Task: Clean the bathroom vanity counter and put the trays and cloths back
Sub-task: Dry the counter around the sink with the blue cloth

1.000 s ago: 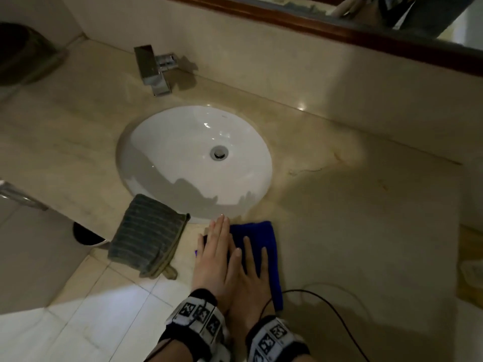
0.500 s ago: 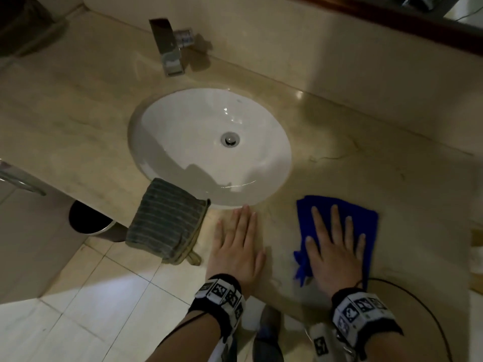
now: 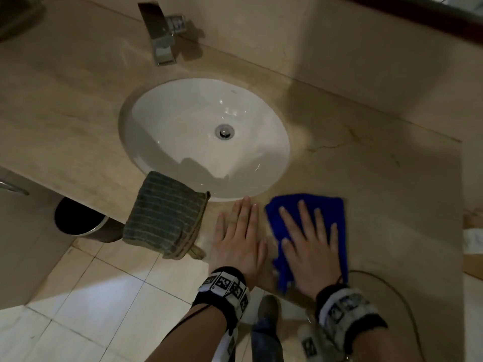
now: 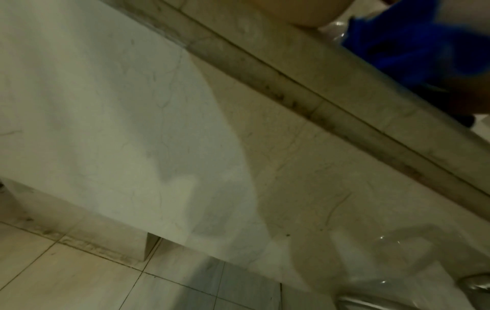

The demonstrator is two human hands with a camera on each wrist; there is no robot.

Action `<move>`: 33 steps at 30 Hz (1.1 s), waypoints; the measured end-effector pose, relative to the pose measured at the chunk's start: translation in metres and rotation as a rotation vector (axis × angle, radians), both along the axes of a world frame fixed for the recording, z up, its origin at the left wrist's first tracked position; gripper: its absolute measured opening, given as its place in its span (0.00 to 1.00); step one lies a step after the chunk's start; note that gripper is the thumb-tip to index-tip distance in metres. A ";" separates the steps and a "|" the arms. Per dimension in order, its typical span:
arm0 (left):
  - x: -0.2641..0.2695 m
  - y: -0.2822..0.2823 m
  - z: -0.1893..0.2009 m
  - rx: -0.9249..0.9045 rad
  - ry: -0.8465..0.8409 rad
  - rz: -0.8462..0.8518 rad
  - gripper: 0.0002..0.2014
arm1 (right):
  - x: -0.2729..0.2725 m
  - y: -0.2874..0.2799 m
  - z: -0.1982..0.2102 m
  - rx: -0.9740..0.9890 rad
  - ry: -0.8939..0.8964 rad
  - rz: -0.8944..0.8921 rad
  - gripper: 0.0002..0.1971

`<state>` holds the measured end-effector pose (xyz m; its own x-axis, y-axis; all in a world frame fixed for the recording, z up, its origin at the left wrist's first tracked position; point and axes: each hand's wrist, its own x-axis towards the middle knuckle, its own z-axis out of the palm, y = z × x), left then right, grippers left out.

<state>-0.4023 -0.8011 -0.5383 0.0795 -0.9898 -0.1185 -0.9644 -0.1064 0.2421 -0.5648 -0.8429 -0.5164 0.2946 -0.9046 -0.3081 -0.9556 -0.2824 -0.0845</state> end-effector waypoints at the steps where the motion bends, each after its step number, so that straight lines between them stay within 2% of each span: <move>1: 0.001 0.000 0.000 0.002 0.000 -0.005 0.34 | -0.009 -0.014 -0.001 -0.016 -0.014 -0.073 0.29; 5: 0.000 0.000 0.002 0.015 0.007 0.005 0.34 | -0.032 -0.038 0.003 0.032 -0.016 -0.403 0.30; 8: -0.002 0.000 0.001 0.013 0.012 0.018 0.34 | -0.003 -0.031 0.006 0.050 0.008 -0.517 0.30; 9: -0.003 0.000 0.001 0.019 0.018 0.020 0.34 | 0.013 -0.026 0.006 0.045 0.003 -0.500 0.30; 12: -0.003 -0.002 -0.002 0.024 0.002 0.020 0.34 | 0.048 -0.012 -0.002 -0.011 -0.042 -0.243 0.29; 15: -0.003 -0.001 -0.002 0.028 -0.010 0.014 0.33 | 0.039 -0.013 -0.005 -0.002 -0.044 -0.125 0.31; 17: -0.002 0.000 -0.001 0.022 -0.011 0.013 0.34 | 0.016 -0.018 -0.006 -0.008 -0.026 -0.118 0.31; 20: -0.001 0.000 0.002 0.018 -0.021 0.001 0.34 | -0.036 -0.028 -0.005 0.000 -0.026 -0.331 0.28; 24: -0.002 0.000 0.002 0.021 -0.014 0.015 0.35 | -0.104 -0.037 0.008 0.039 -0.018 -0.660 0.31; 26: -0.004 -0.001 0.001 0.020 -0.019 0.022 0.35 | -0.103 -0.045 0.013 0.069 -0.030 -0.794 0.30; 28: -0.005 -0.002 0.002 0.025 -0.018 0.020 0.35 | -0.076 -0.055 0.016 0.116 -0.041 -0.888 0.30; 30: -0.004 -0.002 0.001 0.012 -0.007 0.021 0.35 | -0.036 -0.066 0.014 0.122 -0.040 -0.817 0.30; 33: -0.004 -0.002 0.001 0.017 -0.004 0.022 0.34 | 0.025 -0.066 0.008 0.077 -0.029 -0.481 0.31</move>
<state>-0.4064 -0.8032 -0.5375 0.1021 -0.9856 -0.1352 -0.9626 -0.1321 0.2365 -0.5396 -0.9090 -0.5081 -0.1421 -0.9152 -0.3772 -0.9730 0.1990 -0.1165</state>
